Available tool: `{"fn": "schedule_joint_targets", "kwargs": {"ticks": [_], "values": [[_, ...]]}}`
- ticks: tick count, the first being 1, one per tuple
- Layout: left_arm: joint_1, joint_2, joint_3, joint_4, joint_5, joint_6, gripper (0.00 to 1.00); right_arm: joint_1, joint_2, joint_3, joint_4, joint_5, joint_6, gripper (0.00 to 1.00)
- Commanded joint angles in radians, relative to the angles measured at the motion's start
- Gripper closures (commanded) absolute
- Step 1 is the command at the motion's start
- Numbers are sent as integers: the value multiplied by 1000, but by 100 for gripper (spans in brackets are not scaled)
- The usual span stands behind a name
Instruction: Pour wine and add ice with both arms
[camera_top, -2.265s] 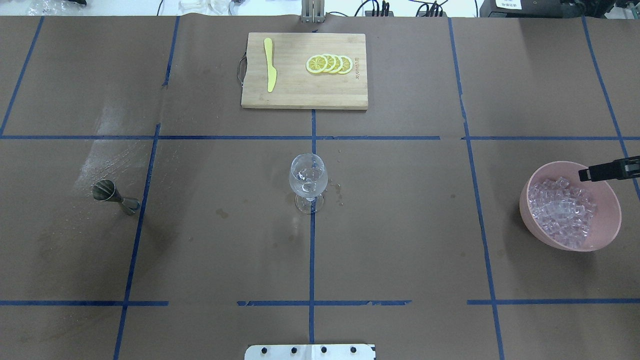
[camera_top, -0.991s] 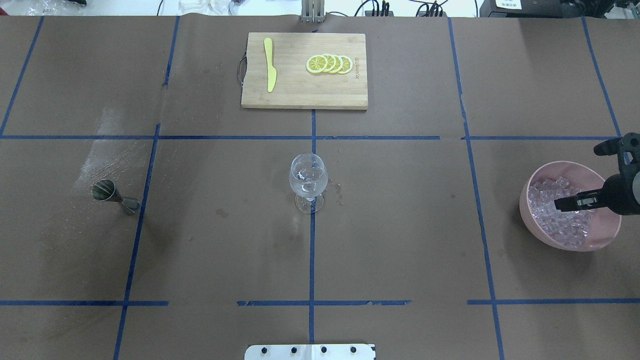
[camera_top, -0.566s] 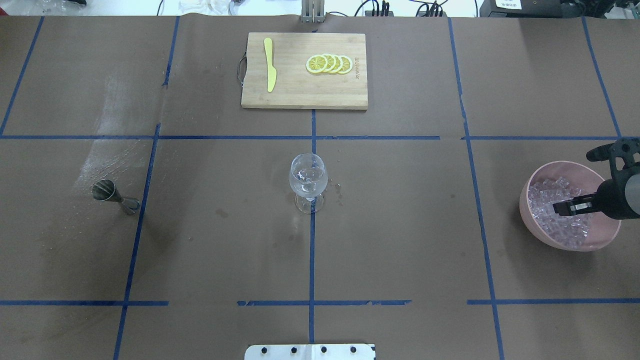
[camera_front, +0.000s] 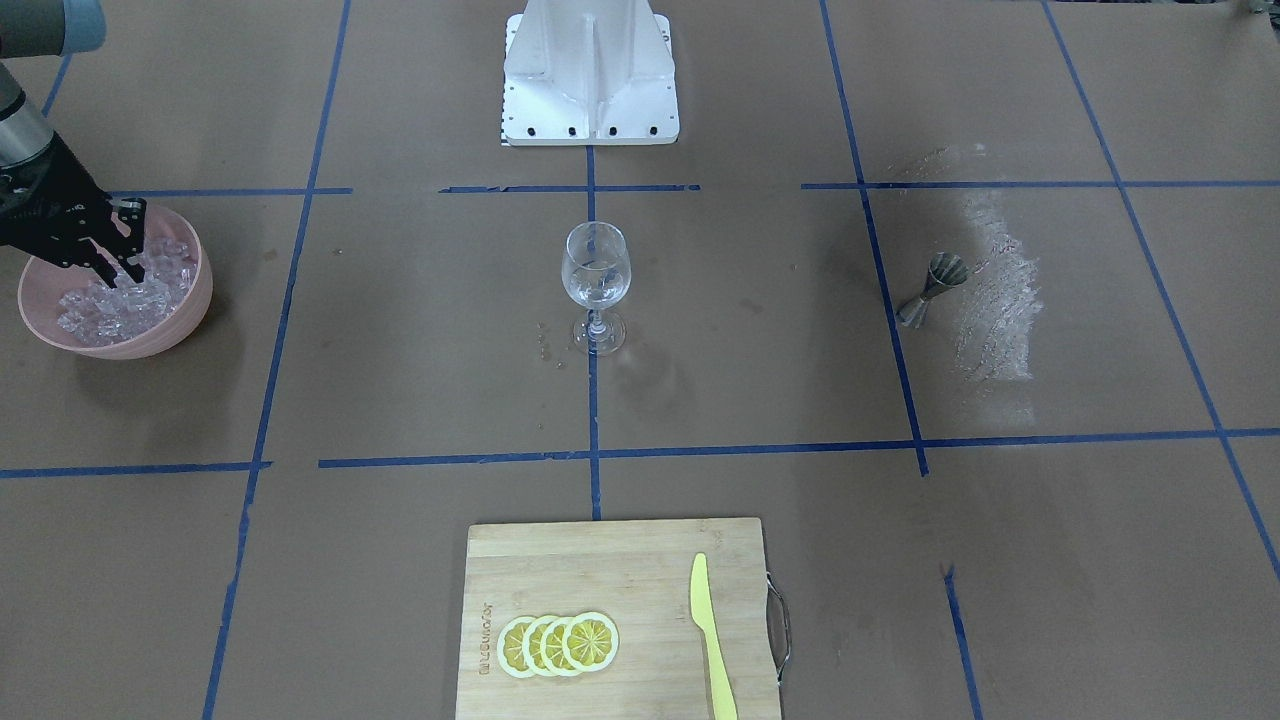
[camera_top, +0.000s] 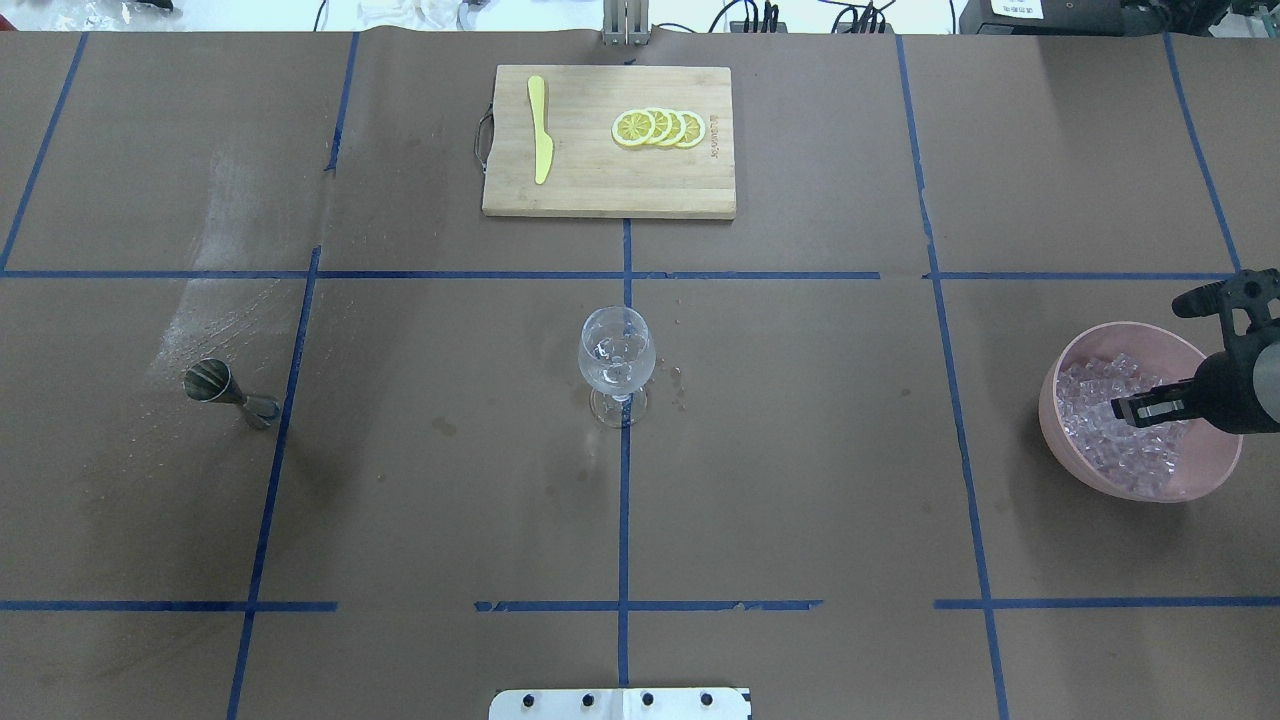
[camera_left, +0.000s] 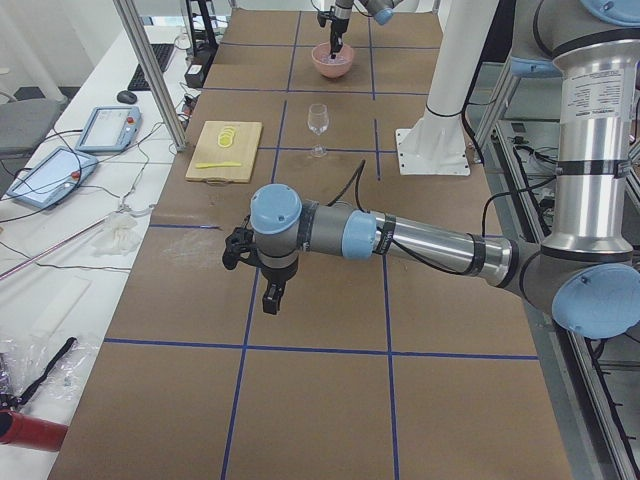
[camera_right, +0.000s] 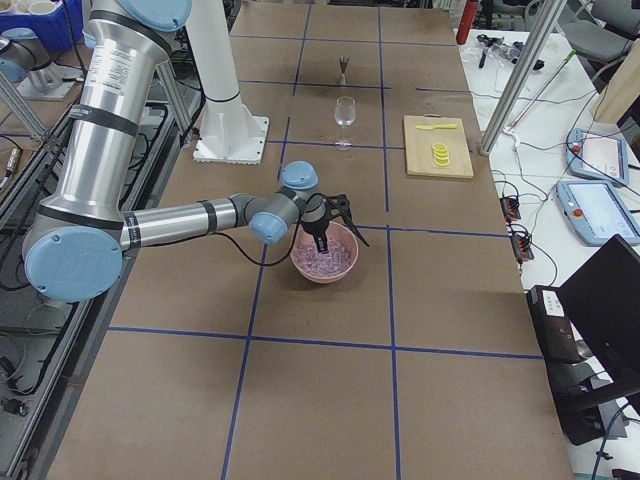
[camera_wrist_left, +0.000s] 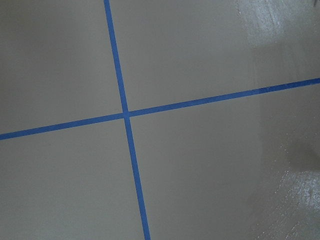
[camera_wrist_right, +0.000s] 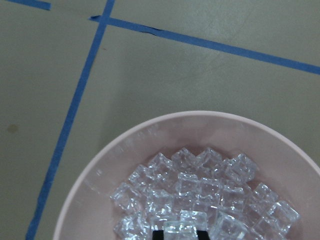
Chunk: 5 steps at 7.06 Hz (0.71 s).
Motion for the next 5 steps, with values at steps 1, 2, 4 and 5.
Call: {"fn": "schedule_joint_targets", "kwargs": {"ticks": [1,2,4,5], "values": [[0,0,0,0,2,0,0,45,17,128,-135,64,-4,100],[0,-2,1,3,3,0,0,58,102,182,-262,66,-2,100],[0,-2,1,3,5,5,0,46,373,227,-571,77,13,100],[0,-2,0,3,5,5,0,12,539,222,-734,80,57,100]]}}
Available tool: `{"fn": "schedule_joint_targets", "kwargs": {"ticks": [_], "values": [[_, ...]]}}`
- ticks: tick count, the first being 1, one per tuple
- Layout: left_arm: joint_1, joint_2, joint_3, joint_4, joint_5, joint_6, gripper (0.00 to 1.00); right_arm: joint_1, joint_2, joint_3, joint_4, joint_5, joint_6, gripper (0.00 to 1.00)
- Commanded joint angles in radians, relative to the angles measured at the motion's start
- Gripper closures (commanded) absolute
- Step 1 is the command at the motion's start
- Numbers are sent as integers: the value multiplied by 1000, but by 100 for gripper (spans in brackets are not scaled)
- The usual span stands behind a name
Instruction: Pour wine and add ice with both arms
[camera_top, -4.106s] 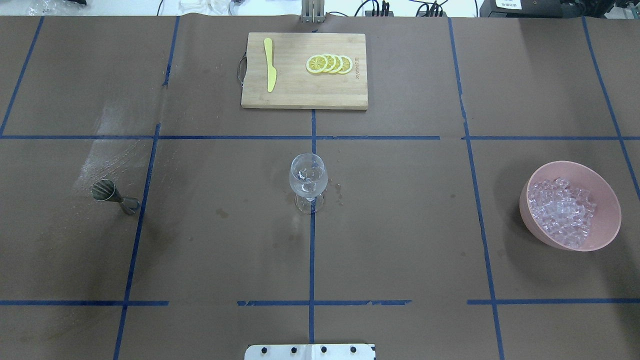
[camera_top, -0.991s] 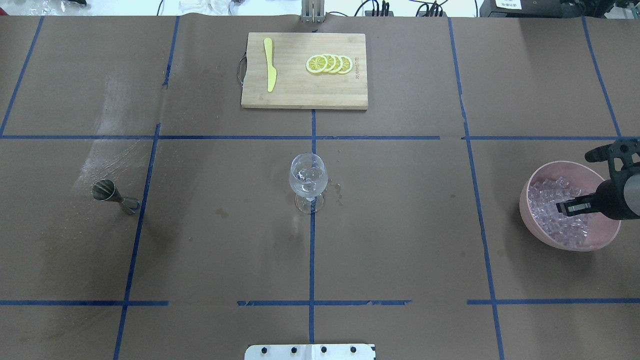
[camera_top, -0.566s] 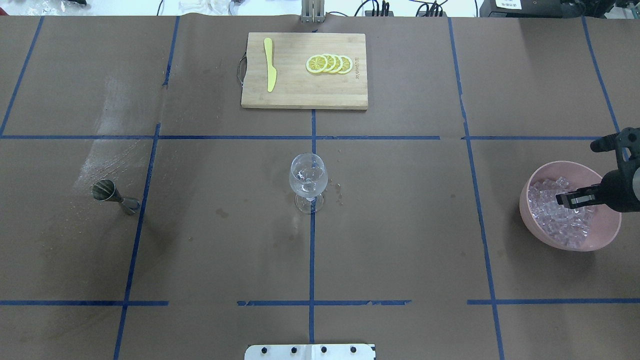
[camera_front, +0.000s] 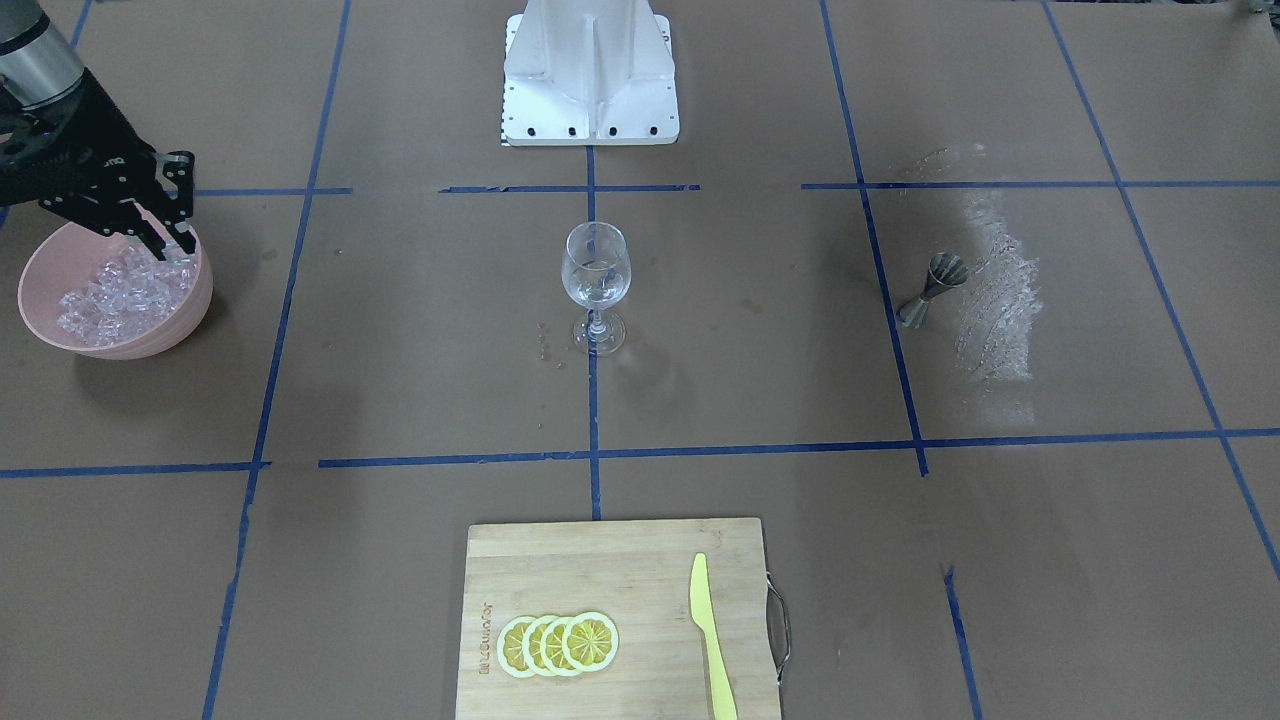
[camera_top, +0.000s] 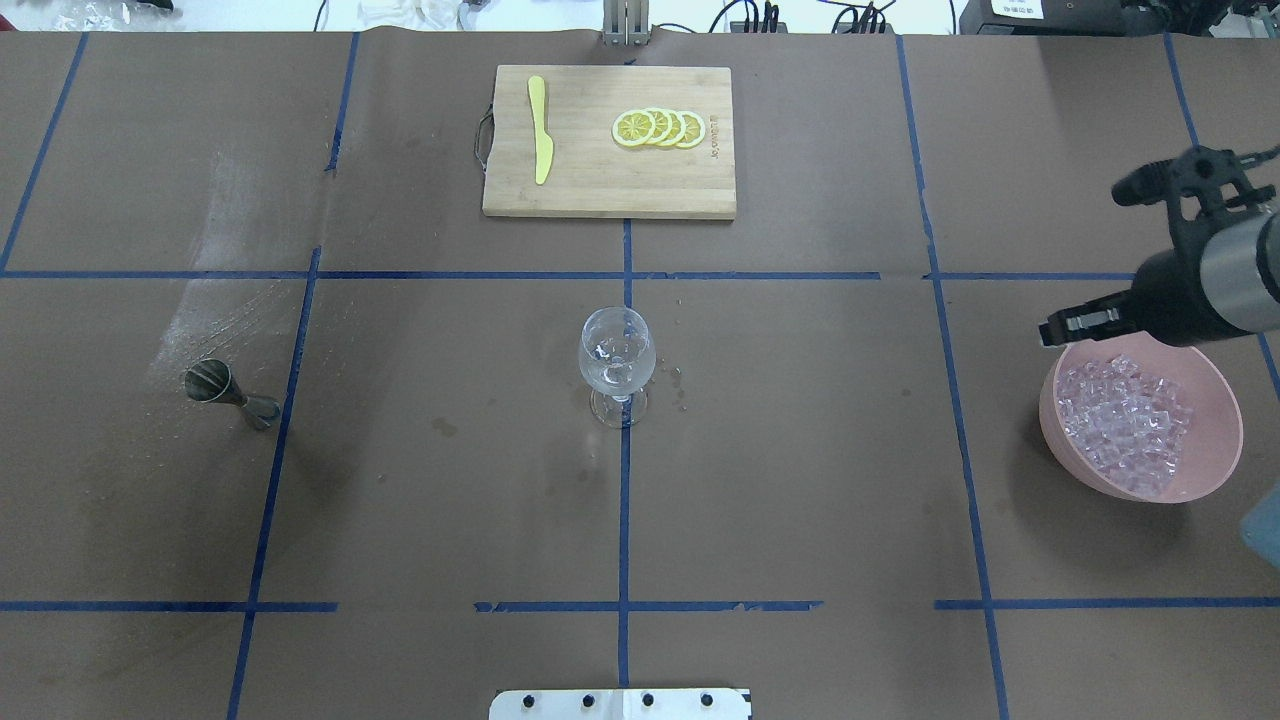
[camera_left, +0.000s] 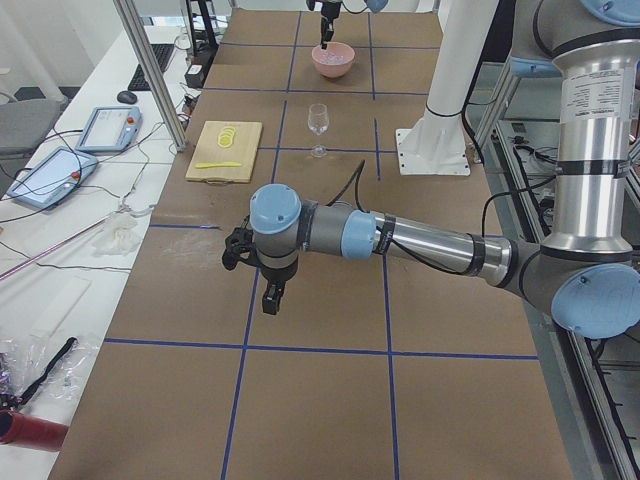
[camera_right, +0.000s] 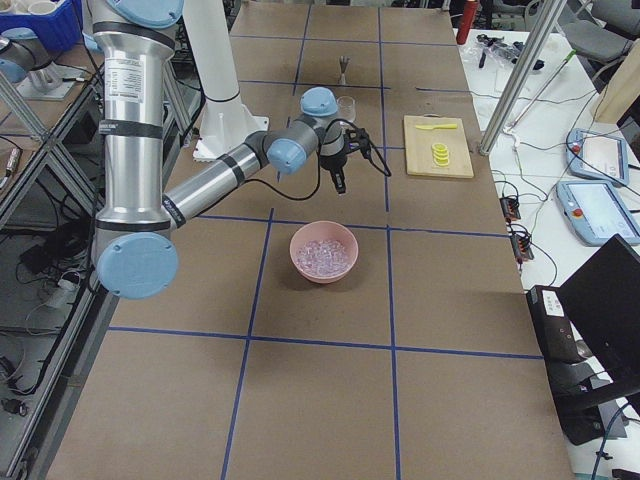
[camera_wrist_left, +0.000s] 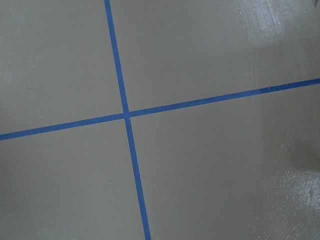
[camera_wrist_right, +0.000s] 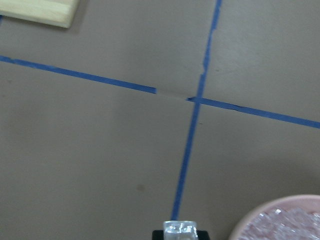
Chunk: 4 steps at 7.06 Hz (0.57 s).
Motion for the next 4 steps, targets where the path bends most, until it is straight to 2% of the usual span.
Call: {"fn": "schedule_joint_targets", "kwargs": {"ticks": [1,2,4], "values": [[0,-6,0,0,0,2,0,-91,365,-6,-355,-9,130,100],[0,-6,-1,0,0,2,0,-155,523,-84,-412,-76,227,100],[0,-6,-10,0,0,2,0,-274,691,-190,-416,-217,408,100]]}}
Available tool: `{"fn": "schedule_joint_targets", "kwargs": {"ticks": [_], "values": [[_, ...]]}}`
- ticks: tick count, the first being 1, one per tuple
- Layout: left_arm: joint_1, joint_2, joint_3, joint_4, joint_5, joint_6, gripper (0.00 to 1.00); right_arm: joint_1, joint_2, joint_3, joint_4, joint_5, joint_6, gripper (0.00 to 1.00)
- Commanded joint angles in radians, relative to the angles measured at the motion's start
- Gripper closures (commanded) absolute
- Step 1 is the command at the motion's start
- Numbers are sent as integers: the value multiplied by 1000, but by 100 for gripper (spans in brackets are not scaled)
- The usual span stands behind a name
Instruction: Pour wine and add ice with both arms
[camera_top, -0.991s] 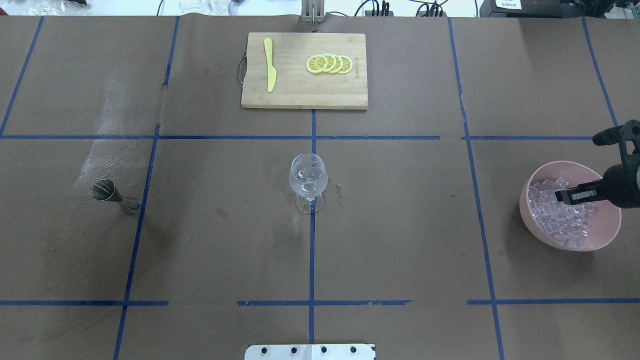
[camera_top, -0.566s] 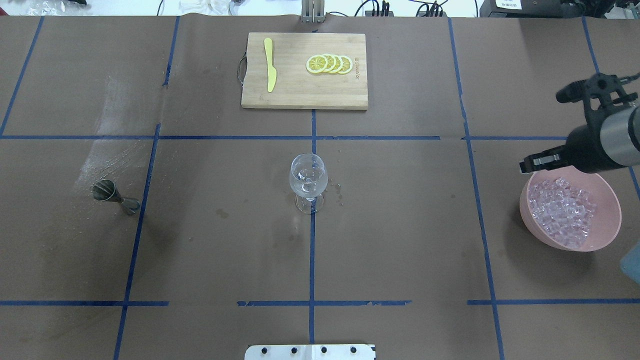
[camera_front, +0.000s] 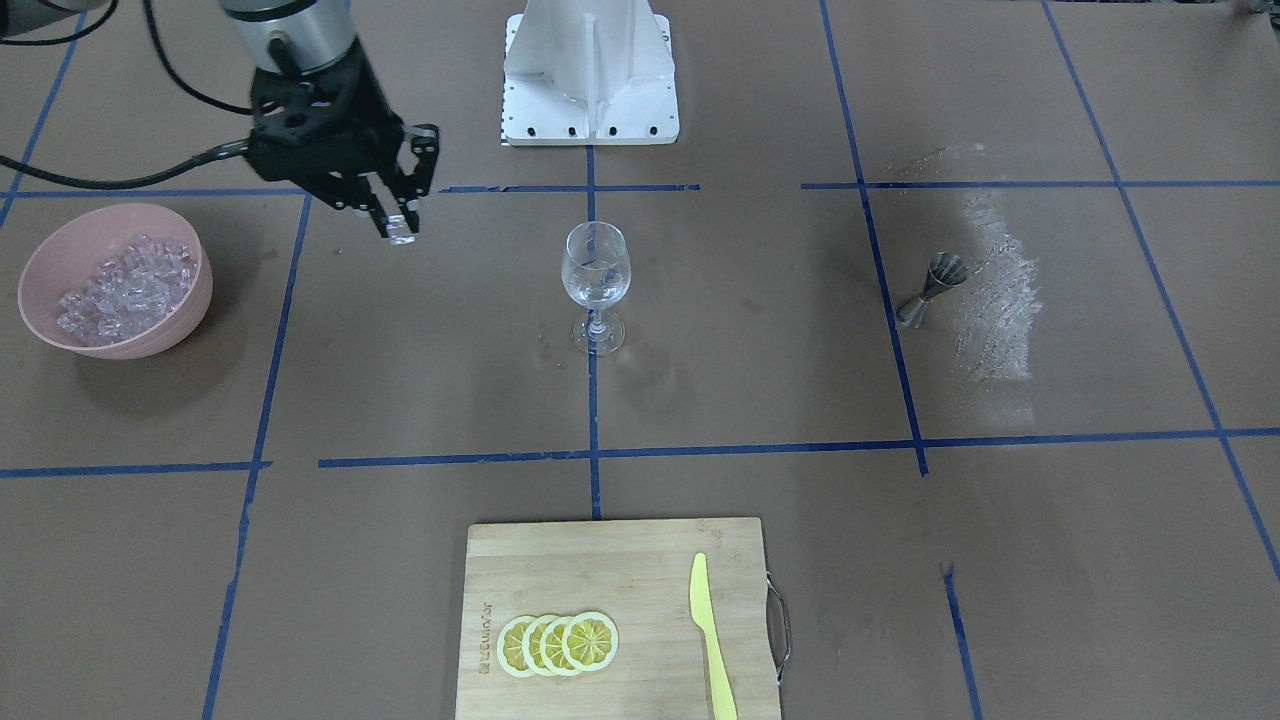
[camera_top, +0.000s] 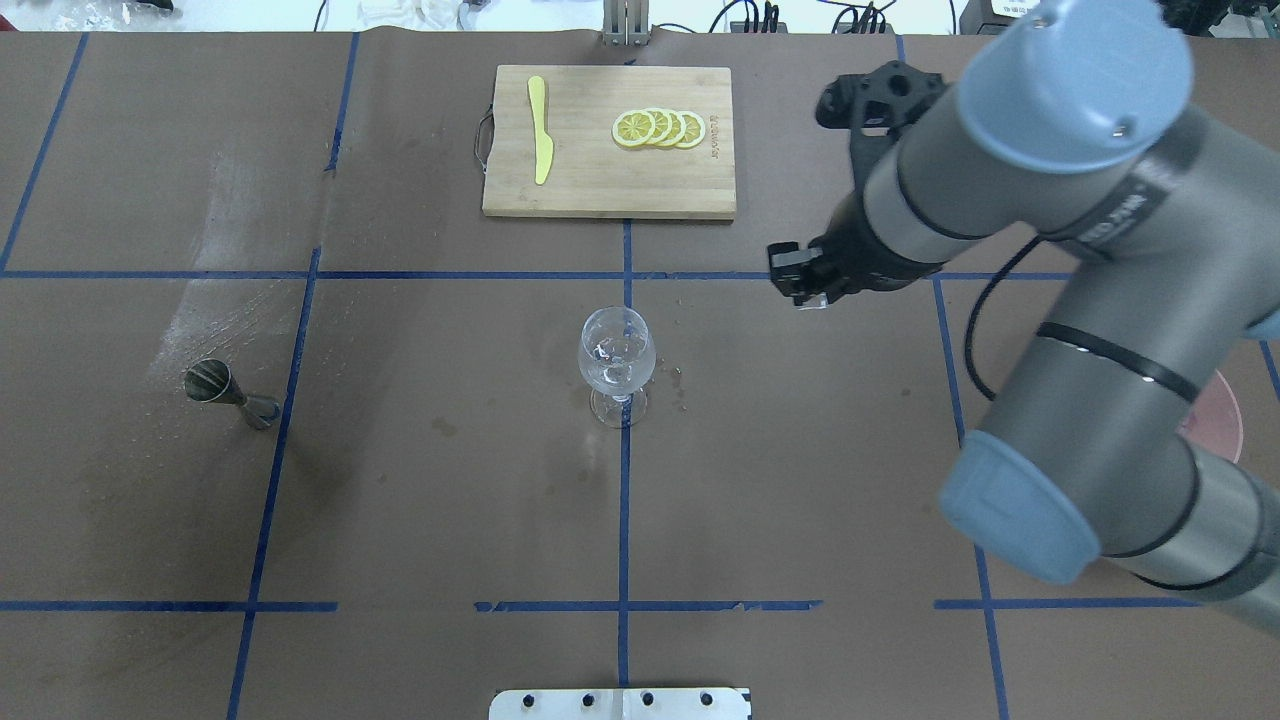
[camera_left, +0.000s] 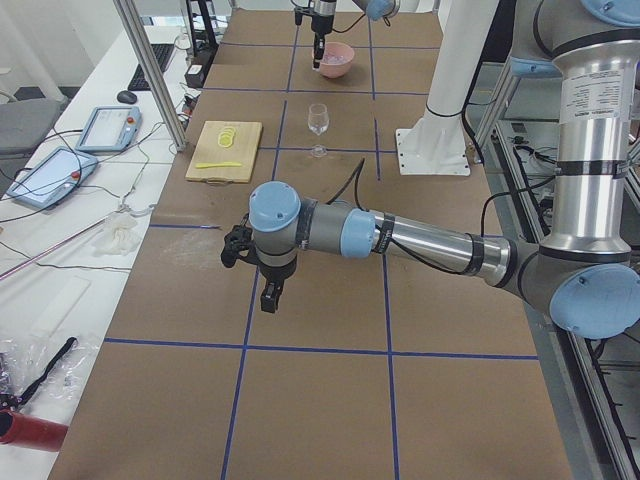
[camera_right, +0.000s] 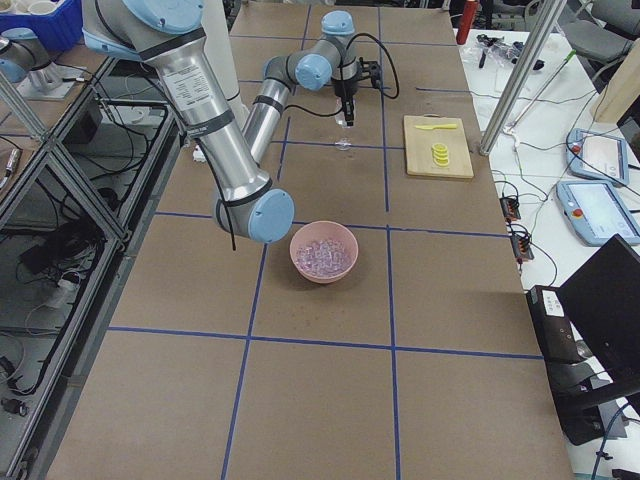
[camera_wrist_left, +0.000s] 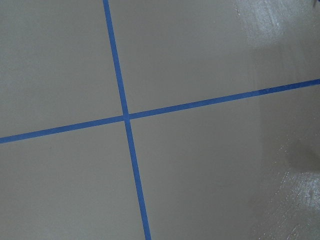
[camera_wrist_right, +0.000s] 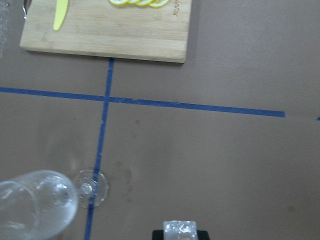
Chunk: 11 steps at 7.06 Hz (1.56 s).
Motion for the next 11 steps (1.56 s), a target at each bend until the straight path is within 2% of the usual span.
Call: {"fn": "schedule_joint_targets", "kwargs": {"ticks": [1,3,4,8,9,10,11], "values": [[0,1,-6,0,0,0,0,-123,190,-114,-47,-164,205,100],[0,1,-7,0,0,0,0,-173,322,-267,-72,-226,220,100],[0,1,-10,0,0,0,0,-184,351,-309,-72,-238,223,100],[0,1,-9,0,0,0,0,-193,327,-302,-98,-229,221,100],[0,1,-9,0,0,2,0,-201,322,-302,-100,-226,221,75],[0,1,-9,0,0,0,0,-208,321,-298,-100,-228,221,7],[0,1,-10,0,0,0,0,-211,321,-292,-106,-228,221,0]]}}
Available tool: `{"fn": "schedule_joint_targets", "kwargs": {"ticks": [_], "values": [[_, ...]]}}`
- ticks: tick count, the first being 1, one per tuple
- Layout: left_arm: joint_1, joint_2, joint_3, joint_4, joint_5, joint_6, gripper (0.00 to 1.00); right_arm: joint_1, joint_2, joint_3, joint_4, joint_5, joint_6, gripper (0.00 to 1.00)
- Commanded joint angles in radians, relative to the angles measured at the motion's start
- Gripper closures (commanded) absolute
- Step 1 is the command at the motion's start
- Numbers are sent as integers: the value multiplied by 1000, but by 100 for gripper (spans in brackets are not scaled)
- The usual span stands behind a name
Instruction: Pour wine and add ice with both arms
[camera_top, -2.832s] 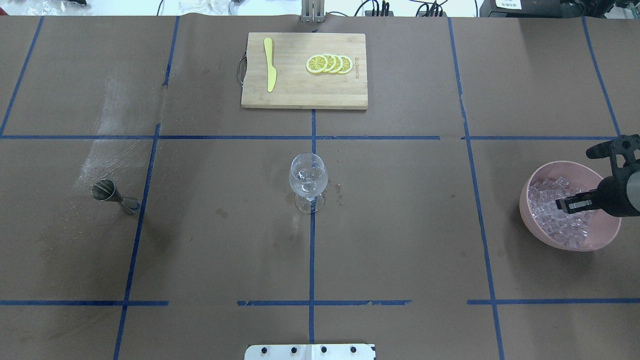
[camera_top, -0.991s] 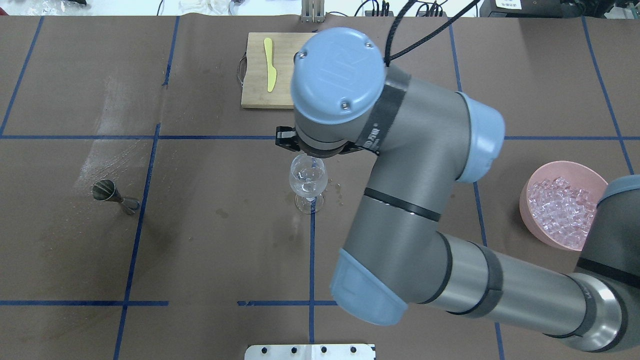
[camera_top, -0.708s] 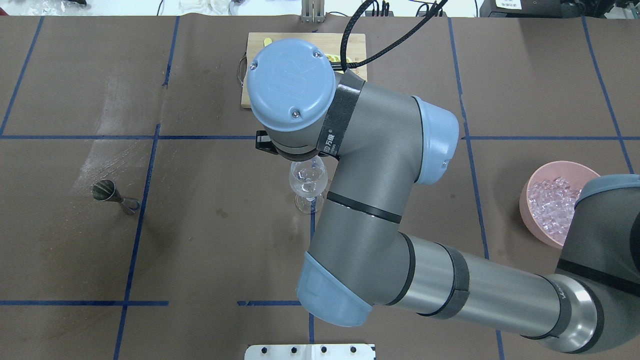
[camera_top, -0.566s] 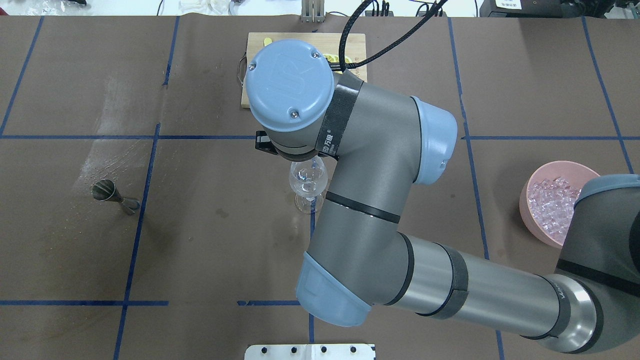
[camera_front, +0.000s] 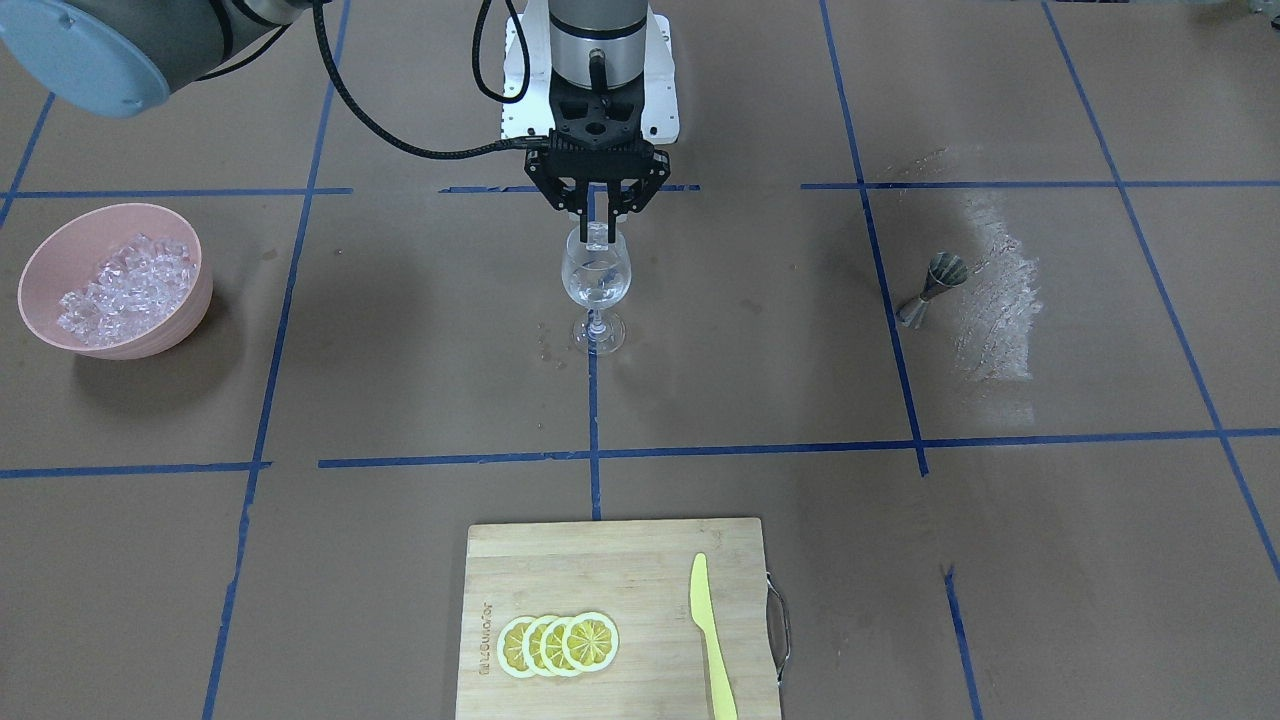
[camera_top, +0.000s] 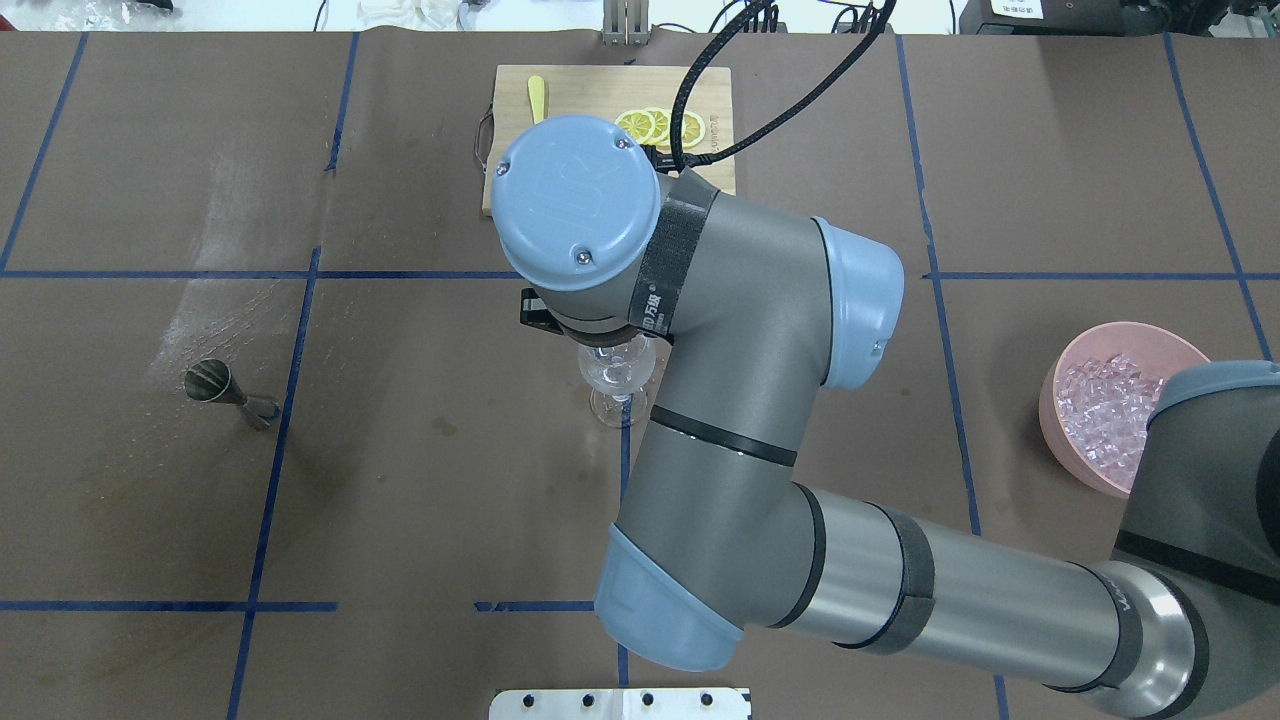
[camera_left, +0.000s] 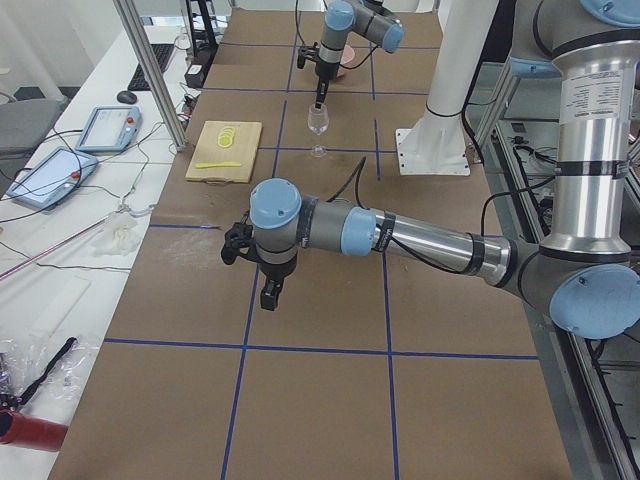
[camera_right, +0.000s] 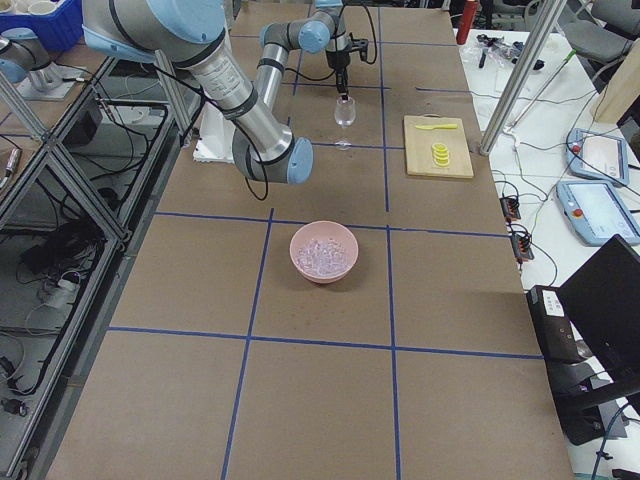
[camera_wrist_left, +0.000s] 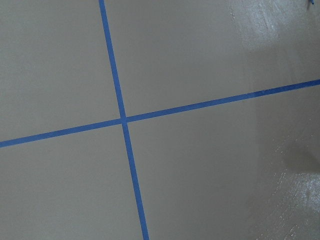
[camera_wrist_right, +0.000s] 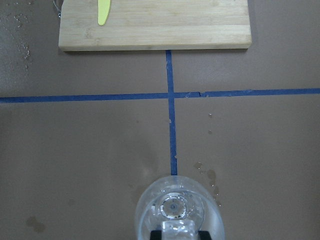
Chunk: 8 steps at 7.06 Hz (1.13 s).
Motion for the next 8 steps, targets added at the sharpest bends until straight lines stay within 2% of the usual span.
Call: {"fn": "schedule_joint_targets", "kwargs": {"ticks": [1,3,4,7,8], "values": [[0,0,-1,0,0,0,0,-6,-1,9,-6,3,0,0],[0,-2,-3,0,0,1,0,-4,-51,108,-7,8,-23,0],[0,-2,-3,0,0,3,0,50,-102,154,-7,41,-90,0],[-9,3,-3,0,0,4,0,363,-304,246,-4,314,-482,0],[-14,11,-4,0,0,4,0,496,-480,326,-1,418,-709,0]]}}
